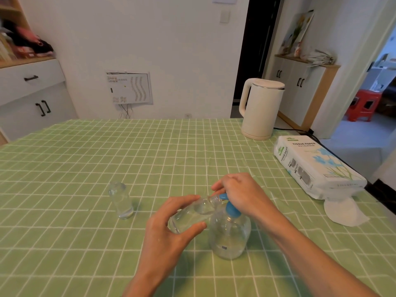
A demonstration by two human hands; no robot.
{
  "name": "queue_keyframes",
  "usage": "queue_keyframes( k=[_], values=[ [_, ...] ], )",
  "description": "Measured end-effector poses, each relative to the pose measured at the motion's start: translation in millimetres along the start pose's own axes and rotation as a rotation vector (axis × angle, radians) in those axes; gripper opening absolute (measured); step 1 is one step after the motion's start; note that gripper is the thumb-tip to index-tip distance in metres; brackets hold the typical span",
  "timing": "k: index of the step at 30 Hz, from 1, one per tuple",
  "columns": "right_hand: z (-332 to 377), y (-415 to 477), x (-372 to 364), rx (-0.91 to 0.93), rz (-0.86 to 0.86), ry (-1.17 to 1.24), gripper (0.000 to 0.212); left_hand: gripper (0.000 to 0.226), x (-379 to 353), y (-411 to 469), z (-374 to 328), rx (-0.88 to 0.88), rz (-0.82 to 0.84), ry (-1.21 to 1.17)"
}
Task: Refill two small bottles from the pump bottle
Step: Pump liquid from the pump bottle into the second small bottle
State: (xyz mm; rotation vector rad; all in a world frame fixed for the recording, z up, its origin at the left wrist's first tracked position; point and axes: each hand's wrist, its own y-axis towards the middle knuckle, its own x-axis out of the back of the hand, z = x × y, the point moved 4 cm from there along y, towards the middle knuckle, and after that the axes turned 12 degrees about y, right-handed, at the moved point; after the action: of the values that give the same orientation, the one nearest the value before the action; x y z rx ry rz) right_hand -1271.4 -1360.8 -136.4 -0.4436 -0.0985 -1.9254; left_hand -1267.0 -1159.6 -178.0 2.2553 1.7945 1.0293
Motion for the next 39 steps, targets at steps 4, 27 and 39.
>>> queue_keyframes(
  k=[4,27,39],
  values=[
    [2.4,0.7,1.7,0.008,0.013,-0.012,0.035,0.056,3.0,0.8,-1.2,-0.003,-0.009,0.003],
    [3.8,1.4,1.2,-0.008,0.022,-0.047,0.036,0.055,0.0,1.0,2.3,-0.004,0.001,-0.008],
    [-2.0,-1.9,-4.0,-0.022,0.023,-0.034,0.041,0.049,-5.0,2.9,2.9,-0.022,0.006,-0.059]
  ],
)
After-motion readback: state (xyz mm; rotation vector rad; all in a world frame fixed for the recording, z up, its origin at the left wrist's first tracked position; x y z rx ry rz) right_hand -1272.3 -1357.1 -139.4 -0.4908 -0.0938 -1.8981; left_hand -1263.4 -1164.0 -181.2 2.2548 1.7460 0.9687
